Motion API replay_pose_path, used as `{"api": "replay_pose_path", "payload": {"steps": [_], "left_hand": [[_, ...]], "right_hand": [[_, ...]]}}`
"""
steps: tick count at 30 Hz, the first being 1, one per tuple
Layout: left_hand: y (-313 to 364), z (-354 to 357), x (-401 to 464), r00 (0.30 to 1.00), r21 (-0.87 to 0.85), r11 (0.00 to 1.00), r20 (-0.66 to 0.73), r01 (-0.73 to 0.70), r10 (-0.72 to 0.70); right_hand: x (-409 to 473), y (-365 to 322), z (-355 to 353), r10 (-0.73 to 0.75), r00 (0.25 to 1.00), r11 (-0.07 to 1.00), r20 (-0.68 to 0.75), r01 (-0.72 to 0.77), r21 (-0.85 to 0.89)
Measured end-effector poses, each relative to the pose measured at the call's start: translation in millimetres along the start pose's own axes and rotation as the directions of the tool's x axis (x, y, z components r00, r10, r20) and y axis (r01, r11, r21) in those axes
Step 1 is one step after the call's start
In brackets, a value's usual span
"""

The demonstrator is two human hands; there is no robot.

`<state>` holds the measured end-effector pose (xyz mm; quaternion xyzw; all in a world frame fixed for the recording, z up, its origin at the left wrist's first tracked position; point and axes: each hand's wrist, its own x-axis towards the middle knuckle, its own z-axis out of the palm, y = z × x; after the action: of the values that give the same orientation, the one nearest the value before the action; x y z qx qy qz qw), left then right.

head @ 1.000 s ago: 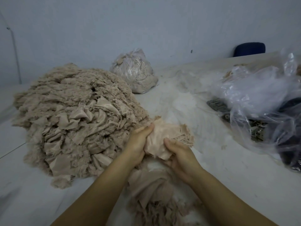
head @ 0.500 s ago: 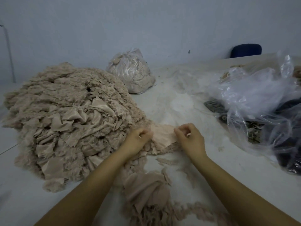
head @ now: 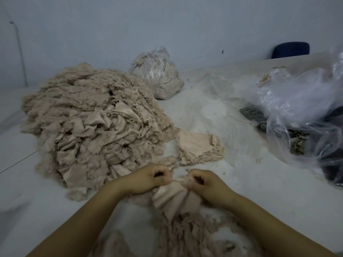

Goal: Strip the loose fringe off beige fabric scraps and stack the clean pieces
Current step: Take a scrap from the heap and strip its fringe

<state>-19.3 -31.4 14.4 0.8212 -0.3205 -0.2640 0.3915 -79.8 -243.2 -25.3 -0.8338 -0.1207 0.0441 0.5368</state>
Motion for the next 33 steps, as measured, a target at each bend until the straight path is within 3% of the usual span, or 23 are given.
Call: {"api": "replay_pose_path", "payload": {"steps": [2, 4, 8, 11, 13, 14, 16, 18, 19, 22, 25, 29, 33], "left_hand": [[2.8, 1.1, -0.1, 0.997, -0.262, 0.965, -0.073, -0.008, -0.012], [4.1, 2.6, 0.3, 0.995, -0.365, 0.930, -0.102, -0.042, 0.005], [8.8, 10.8, 10.6, 0.986, -0.367, 0.923, -0.151, -0.119, 0.068], [5.2, 1.9, 13.0, 0.894, -0.336, 0.933, -0.446, -0.131, -0.035], [-2.8, -9.5, 6.3, 0.830, -0.314, 0.947, -0.546, -0.072, -0.118], [-3.4, -11.9, 2.7, 0.844, -0.304, 0.953, -0.515, -0.019, -0.148], [4.6, -4.6, 2.3, 0.929, -0.318, 0.945, -0.324, 0.074, -0.182], [16.5, 14.6, 9.7, 0.977, -0.431, 0.896, -0.126, 0.104, -0.174], [22.5, 24.9, 14.0, 0.980, -0.497, 0.862, -0.101, 0.101, -0.173], [31.9, 44.5, 27.1, 0.926, -0.741, 0.670, -0.212, 0.055, -0.311], [34.5, 46.4, 30.8, 0.919, -0.885, 0.465, -0.192, -0.010, -0.345], [40.0, 39.7, 30.1, 0.903, -0.859, 0.512, -0.204, 0.020, -0.378], [36.0, 12.6, 22.9, 0.783, -0.833, 0.551, -0.377, -0.053, -0.495]], "right_hand": [[-0.4, -3.6, 1.2, 0.088, 0.991, 0.963, -0.096, -0.060, 0.261], [0.1, -9.6, 1.1, 0.135, 0.990, 0.892, -0.046, -0.101, 0.441], [5.9, -19.2, 10.8, 0.055, 0.998, 0.915, 0.021, -0.059, 0.399], [6.9, -22.3, 11.6, 0.116, 0.980, 0.836, -0.163, -0.007, 0.549], [3.7, -17.2, 2.3, 0.193, 0.939, 0.764, -0.283, 0.038, 0.645], [1.0, -16.0, -1.1, 0.204, 0.929, 0.760, -0.309, 0.049, 0.648], [-0.1, -17.4, 1.5, 0.188, 0.933, 0.797, -0.307, 0.038, 0.603], [2.9, -21.2, 14.1, 0.167, 0.933, 0.842, -0.320, 0.034, 0.538], [4.7, -23.3, 19.9, 0.160, 0.926, 0.864, -0.342, 0.036, 0.502], [6.4, -24.1, 24.6, 0.156, 0.889, 0.912, -0.431, 0.038, 0.408], [4.7, -20.3, 19.9, 0.180, 0.867, 0.913, -0.464, 0.029, 0.408], [5.4, -15.3, 15.7, 0.136, 0.857, 0.963, -0.496, 0.002, 0.268], [-0.7, -0.6, -0.2, 0.155, 0.800, 0.985, -0.580, -0.077, 0.157]]}}
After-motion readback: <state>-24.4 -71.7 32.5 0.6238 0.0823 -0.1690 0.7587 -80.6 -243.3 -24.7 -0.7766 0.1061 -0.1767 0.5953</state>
